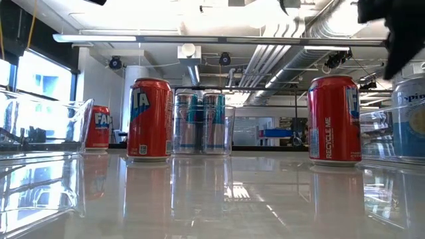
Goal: Sort soda cans
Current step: Put the bottom left orange soda can into bottom left transparent bin
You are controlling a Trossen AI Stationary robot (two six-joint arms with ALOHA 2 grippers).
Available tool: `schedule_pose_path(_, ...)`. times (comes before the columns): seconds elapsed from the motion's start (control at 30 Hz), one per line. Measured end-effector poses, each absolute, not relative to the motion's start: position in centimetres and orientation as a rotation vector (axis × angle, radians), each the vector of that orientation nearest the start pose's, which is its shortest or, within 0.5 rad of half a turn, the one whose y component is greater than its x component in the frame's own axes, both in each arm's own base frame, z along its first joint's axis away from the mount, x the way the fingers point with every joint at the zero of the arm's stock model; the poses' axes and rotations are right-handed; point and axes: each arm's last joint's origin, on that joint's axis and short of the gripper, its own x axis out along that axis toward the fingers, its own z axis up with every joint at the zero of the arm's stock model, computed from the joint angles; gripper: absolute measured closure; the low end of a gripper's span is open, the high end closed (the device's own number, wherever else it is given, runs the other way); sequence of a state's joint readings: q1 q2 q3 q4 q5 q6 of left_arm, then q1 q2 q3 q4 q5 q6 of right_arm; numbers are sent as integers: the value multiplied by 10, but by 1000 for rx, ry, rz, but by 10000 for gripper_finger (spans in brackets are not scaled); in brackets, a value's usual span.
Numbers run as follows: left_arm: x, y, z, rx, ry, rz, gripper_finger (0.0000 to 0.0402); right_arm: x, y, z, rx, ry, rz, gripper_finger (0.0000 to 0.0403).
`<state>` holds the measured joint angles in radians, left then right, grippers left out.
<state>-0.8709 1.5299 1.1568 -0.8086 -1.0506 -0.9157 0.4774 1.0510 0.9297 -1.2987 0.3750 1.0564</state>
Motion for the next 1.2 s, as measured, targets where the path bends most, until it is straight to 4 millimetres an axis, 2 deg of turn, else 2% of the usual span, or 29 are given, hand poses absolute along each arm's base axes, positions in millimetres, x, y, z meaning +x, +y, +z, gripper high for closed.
schedule_pose_path(0.17,213,-203,258,52,520,430,56,147,61,297,286,956,-542,68)
schedule_pose_path(0.3,232,-186,261,78,548,448,56,171,73,307,260,711,-416,68)
schedule_pose_path(0.4,255,-156,271,105,620,434,56,192,88,308,226,556,-261,68)
schedule_pose_path(0.5,271,-113,285,78,711,393,56,208,103,307,173,458,-150,68)
schedule_pose_path(0.6,278,-75,296,23,758,329,56,220,116,300,115,417,-113,68)
schedule_pose_path(0.67,278,-60,300,25,801,231,56,228,125,293,72,406,-113,68)
schedule_pose_path(0.73,275,-57,299,86,867,67,56,237,132,285,43,392,-130,68)
schedule_pose_path(0.8,271,-63,296,196,918,-80,56,247,139,275,14,383,-156,68)
schedule_pose_path(0.9,271,-71,287,334,951,-179,56,262,149,259,-11,376,-172,68)
schedule_pose_path(1.0,275,-72,276,373,990,-182,56,274,158,243,-8,375,-169,68)
schedule_pose_path(1.2,288,-49,255,339,1050,-97,56,274,174,226,34,409,-141,68)
